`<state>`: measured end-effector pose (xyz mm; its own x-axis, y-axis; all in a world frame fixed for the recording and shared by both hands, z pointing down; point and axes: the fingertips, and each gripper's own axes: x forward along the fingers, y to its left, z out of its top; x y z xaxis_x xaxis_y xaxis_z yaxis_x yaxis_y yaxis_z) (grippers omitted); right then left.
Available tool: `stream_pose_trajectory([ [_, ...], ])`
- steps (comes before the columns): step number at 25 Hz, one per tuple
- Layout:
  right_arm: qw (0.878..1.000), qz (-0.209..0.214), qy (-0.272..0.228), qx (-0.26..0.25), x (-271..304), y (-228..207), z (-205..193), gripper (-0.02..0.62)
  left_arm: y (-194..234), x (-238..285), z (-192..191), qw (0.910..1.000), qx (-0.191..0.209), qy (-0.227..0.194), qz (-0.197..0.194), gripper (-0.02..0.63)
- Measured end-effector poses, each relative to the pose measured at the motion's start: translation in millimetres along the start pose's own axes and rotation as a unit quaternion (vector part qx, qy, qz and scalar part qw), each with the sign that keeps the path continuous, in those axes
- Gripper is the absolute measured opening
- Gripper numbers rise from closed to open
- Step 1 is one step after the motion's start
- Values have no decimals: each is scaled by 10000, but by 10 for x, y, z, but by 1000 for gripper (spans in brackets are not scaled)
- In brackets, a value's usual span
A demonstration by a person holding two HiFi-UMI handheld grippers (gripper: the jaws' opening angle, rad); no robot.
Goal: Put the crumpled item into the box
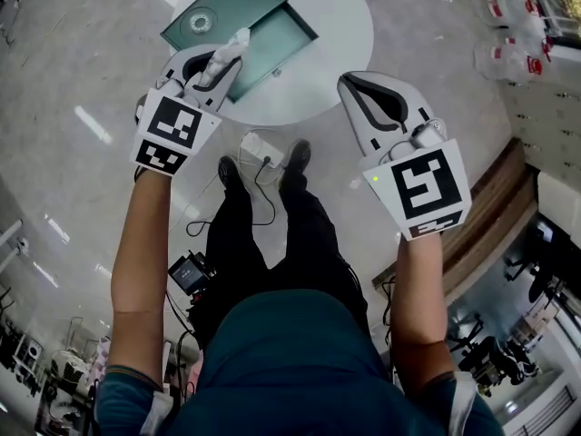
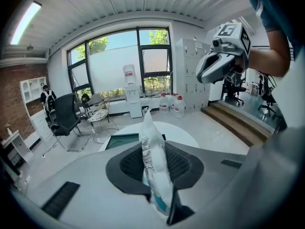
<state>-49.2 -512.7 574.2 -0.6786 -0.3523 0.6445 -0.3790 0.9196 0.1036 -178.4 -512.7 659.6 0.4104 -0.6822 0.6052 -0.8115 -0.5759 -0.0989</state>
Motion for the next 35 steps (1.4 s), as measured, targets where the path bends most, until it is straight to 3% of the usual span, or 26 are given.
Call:
stream_pose_trajectory([
  [14, 9991, 250, 308, 178, 524, -11, -423, 38, 100, 642, -654, 9978, -302, 558, -190, 92],
  [18, 9989, 298, 318, 144, 623, -30, -480, 38, 103, 763, -716, 9974, -304, 601, -245, 134],
  [27, 9991, 180, 258, 287, 475, -51, -356, 38, 49, 599, -425, 9985, -121, 426, -314, 169],
  [35, 9999, -2, -23, 145, 153, -35, 122, 38, 199, -23, 243, 9997, 212, -73, -18, 161],
])
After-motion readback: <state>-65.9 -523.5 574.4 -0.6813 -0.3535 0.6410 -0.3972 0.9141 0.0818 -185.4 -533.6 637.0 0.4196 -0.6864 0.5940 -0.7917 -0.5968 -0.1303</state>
